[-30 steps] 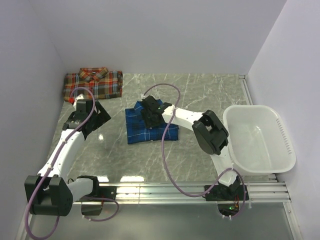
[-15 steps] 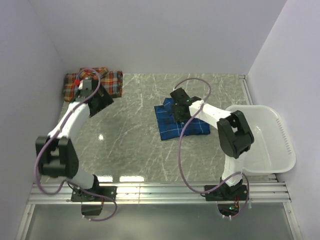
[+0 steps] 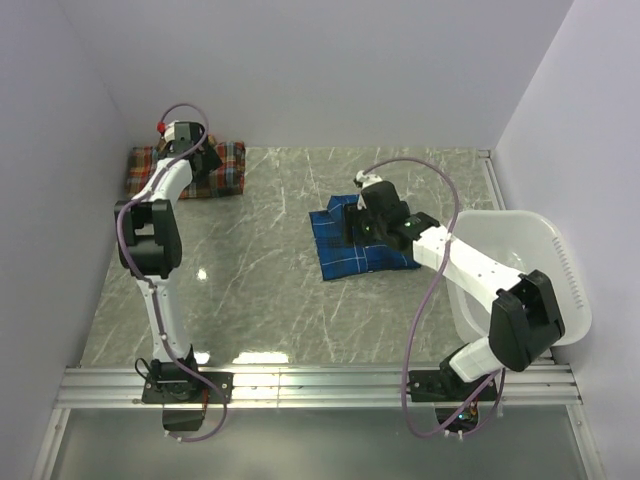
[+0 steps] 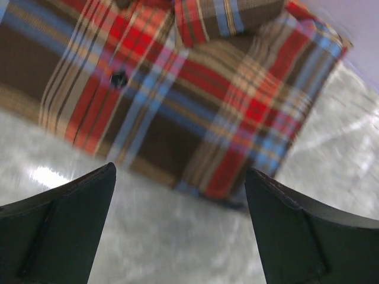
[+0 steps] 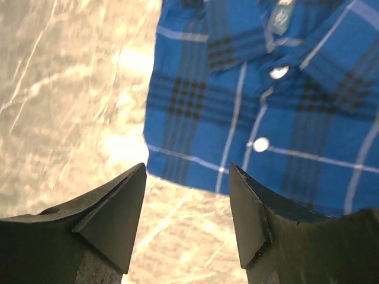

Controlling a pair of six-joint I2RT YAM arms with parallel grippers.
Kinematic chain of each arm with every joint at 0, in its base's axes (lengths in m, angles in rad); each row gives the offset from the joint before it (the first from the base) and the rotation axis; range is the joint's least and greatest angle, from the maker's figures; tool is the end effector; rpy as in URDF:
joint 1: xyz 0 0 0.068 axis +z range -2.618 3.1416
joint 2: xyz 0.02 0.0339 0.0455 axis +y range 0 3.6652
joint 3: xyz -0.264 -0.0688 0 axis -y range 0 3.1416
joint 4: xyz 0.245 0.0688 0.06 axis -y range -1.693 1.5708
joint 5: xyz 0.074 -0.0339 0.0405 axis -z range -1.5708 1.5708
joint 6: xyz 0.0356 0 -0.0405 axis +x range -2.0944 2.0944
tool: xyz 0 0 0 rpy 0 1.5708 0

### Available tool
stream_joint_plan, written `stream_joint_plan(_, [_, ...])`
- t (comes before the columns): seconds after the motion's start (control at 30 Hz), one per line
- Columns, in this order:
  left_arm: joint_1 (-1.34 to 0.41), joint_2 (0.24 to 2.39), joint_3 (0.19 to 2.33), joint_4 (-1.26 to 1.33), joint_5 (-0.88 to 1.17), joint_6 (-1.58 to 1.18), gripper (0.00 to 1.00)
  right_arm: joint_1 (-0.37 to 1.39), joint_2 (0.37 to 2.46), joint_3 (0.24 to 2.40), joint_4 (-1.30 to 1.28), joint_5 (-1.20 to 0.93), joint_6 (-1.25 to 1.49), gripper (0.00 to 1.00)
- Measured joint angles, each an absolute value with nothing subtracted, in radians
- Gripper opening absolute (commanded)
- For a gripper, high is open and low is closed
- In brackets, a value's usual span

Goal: Fold and stack the long sleeve shirts
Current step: Neatly place the folded shirt to the corner

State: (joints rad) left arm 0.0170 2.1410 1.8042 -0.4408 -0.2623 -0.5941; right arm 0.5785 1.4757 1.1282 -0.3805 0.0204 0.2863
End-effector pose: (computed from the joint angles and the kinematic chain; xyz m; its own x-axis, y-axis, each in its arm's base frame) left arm 0.4906 0.0176 0.2354 -0.4687 -0.5487 -0.6923 -0.5594 0.7909 -0.2481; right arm 0.2746 0.1785 0.2764 -0.6852 -0.1102 -0.7200 -0.3548 0.9138 0.1978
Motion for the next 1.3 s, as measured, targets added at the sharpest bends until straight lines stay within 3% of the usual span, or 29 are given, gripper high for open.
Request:
stream_joint_plan(0.33, [0.042, 2.426, 2.070, -0.417, -0.249, -0.542, 0.94, 0.596, 1.438, 1.011, -0.335, -0.047, 0.321, 0.66])
stream_joint_plan(0.57, [0.064, 2.431, 2.037, -0.419, -0.197, -0.588, 0.90, 0.596, 1.391, 1.005, -0.332, -0.054, 0.331, 0.66])
stream_joint_plan(0.7, [0.070, 2.325, 1.866, -0.383, -0.157, -0.639, 0.90, 0.596, 1.381, 1.005, -0.333, -0.052, 0.342, 0.66])
stream_joint_plan(1.07, [-0.059, 1.791, 1.082, -0.223, -0.127, -0.888, 0.95, 0.595, 1.329, 0.973, -0.355, 0.002, 0.352, 0.65])
stream_joint_plan(1.3, [-0.221, 1.592, 0.857, -0.183, -0.100, -1.058, 0.99, 0.577, 1.332, 0.956, -0.365, 0.011, 0.378, 0.63])
